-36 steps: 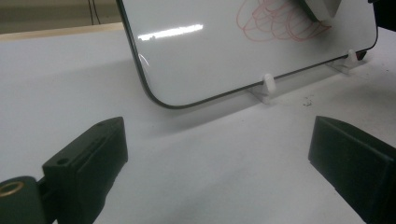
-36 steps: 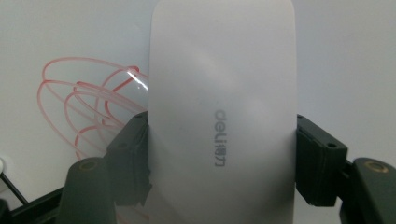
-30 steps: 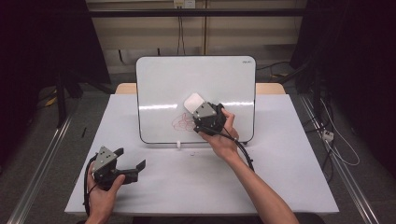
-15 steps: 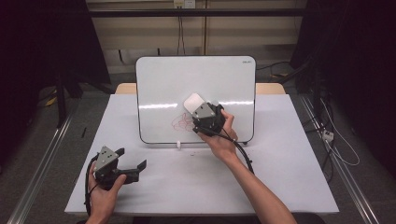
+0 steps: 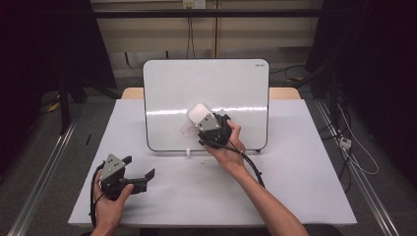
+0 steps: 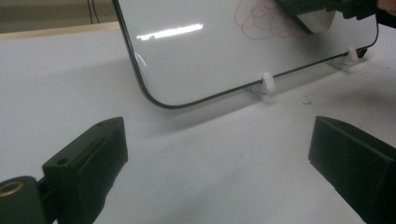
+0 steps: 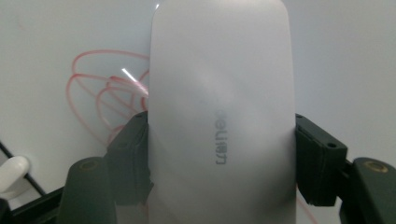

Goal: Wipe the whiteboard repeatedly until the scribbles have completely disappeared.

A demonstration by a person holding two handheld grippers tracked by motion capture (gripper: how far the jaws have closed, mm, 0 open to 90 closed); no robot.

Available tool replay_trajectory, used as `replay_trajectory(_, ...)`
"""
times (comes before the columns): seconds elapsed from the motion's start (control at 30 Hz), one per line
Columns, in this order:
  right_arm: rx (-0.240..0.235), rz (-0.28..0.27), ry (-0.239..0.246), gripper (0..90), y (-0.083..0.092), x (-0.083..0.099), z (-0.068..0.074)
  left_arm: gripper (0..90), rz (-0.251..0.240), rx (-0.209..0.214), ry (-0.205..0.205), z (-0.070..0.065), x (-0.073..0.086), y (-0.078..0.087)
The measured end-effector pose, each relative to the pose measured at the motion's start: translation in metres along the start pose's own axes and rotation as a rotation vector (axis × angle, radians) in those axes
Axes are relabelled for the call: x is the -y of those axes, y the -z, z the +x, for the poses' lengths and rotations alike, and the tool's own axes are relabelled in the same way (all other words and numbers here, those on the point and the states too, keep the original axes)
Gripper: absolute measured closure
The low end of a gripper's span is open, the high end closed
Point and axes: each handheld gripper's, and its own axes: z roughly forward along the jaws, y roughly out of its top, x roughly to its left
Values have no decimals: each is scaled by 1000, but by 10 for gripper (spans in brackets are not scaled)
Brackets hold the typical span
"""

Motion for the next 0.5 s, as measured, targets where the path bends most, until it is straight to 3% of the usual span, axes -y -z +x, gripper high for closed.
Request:
replay_trajectory(0.33, -49, 4, 71, 316, -2, 2, 30, 47, 2, 3, -2, -1, 0, 0)
replay_trajectory(0.5, -50, -4, 83, 316, -1, 5, 31, 47, 1, -1, 1, 1, 1, 1)
